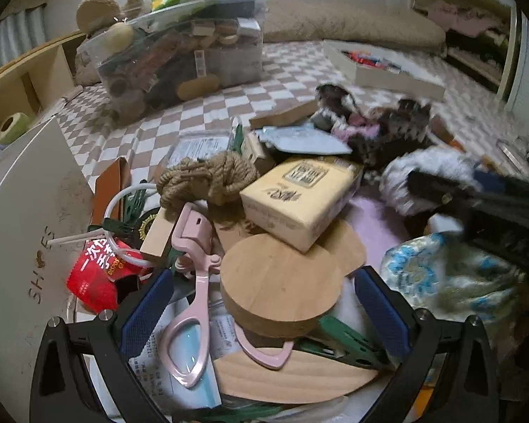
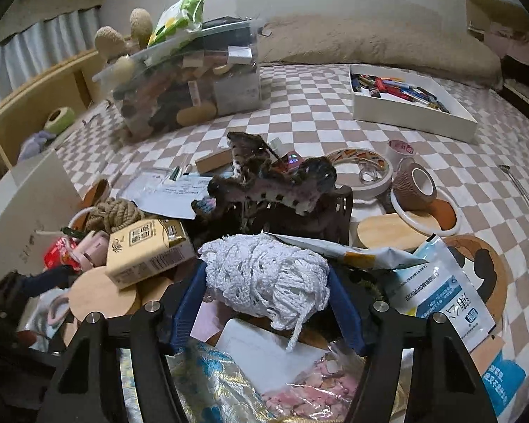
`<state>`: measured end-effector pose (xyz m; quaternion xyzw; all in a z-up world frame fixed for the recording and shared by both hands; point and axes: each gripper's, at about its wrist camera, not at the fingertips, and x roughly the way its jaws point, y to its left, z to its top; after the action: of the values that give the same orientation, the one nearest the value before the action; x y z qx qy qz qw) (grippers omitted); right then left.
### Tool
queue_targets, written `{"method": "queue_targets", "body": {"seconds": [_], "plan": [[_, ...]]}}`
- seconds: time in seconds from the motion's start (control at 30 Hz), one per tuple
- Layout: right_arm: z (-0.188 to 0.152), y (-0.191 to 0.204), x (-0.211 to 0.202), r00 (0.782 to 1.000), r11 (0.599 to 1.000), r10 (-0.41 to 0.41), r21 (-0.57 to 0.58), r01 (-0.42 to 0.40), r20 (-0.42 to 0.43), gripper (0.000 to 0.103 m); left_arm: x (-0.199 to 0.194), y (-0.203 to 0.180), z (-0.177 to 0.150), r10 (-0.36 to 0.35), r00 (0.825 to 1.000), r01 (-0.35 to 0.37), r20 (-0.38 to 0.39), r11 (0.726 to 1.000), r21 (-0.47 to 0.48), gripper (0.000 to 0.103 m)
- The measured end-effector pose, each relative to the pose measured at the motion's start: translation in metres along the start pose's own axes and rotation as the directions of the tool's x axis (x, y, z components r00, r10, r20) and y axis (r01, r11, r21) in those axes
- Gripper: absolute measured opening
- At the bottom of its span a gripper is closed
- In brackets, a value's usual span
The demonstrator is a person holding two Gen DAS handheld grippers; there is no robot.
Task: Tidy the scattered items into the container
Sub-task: 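Close the right gripper on the white yarn ball while the left gripper grasps the wooden disc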
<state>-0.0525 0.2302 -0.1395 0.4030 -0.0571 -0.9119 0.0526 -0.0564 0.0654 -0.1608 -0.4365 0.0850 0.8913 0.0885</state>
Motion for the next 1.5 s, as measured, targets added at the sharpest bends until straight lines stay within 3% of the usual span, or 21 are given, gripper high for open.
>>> {"method": "queue_targets", "body": {"seconds": [0.33,0.47,0.6,0.73,1.5], "plan": [[0.001,0.001,-0.01,1.0,1.0,0.008,0.013,-0.008,0.015,0.068,0.011,0.012,0.001,-0.012,0.999,0.009,-0.049,0.997,-0.078,0.102],[0.001,0.001,-0.013,1.0,1.0,0.018,0.012,-0.019,0.021,0.068,0.006,0.011,-0.001,-0.031,0.999,0.028,-0.042,0.997,-0.078,0.081],[0.001,0.0,-0.017,0.999,1.0,0.024,0.019,-0.025,0.035,0.068,0.003,0.012,0.0,-0.052,0.998,0.05,-0.035,0.996,-0.075,0.079],[0.002,-0.001,-0.018,0.999,0.999,0.024,0.028,-0.026,0.038,0.068,-0.006,0.009,0.0,-0.073,0.997,0.072,-0.013,0.995,-0.071,0.069],[0.006,-0.006,-0.036,0.994,0.997,0.063,0.045,-0.068,0.092,0.068,-0.051,0.037,0.003,-0.068,0.985,0.092,0.156,0.983,-0.156,0.069]]}}
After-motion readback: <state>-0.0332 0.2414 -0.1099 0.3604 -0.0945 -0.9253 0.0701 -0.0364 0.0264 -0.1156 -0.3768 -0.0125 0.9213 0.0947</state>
